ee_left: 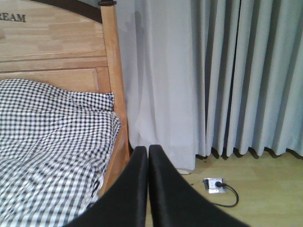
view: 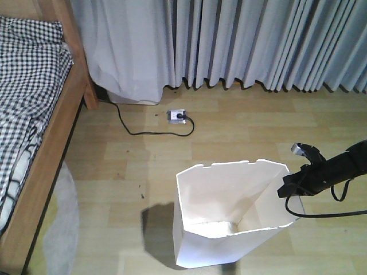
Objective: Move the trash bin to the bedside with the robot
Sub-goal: 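Drive toward the bed, dragging the bin with the right gripper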
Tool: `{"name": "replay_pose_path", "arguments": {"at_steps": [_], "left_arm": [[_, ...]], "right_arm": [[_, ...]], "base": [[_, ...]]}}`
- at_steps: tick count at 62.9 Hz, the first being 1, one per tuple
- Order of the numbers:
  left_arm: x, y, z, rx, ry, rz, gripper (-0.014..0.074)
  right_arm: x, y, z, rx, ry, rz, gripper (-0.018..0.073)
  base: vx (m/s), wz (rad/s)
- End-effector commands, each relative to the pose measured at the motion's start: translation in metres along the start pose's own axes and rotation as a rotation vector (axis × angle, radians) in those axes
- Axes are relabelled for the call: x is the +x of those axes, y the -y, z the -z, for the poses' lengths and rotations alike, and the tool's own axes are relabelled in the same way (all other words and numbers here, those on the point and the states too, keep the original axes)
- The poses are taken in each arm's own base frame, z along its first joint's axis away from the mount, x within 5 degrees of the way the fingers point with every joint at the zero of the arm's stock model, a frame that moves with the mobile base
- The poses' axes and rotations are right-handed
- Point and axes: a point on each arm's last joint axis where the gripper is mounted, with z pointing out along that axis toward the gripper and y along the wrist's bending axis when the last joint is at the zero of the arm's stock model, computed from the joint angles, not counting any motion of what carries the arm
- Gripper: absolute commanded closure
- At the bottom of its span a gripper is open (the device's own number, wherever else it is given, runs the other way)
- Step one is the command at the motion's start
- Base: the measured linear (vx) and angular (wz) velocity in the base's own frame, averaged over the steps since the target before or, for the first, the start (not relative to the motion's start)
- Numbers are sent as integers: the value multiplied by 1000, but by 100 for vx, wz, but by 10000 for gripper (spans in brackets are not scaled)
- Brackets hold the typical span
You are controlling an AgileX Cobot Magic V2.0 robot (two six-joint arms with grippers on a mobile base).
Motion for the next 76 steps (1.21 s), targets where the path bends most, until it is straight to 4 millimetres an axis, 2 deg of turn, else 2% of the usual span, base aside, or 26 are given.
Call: {"name": "replay_pose_path", "arguments": {"at_steps": [1,76], "left_arm": [[-15,1,2,9,101,6,603],[-15,1,2,9,101,6,603]], "right_arm": [[-17,-27,28,-172,61,4,563],[-17,-27,28,-173,61,4,563]], "base": [[33,-4],[29,2]]}}
